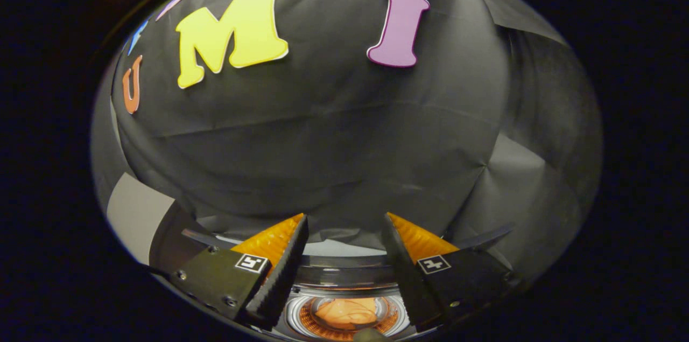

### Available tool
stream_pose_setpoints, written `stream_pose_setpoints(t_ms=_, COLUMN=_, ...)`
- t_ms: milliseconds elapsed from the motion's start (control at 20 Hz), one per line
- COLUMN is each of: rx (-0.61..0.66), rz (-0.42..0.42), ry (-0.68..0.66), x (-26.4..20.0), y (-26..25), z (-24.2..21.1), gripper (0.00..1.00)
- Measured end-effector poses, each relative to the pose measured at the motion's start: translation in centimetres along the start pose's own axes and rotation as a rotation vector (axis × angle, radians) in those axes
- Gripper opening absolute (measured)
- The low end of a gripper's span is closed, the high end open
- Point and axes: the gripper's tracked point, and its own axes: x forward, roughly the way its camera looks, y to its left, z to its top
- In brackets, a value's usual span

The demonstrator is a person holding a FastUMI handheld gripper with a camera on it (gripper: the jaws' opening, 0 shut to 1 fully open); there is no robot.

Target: Put the clothes into the washing machine and then close the washing machine lid.

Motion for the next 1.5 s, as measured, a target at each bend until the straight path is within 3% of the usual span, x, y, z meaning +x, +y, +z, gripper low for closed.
stream_pose_setpoints(t_ms=1500, rx=-0.008, rz=0.001, ry=-0.145, x=-7.3, y=-0.1, z=-5.8, gripper=0.87)
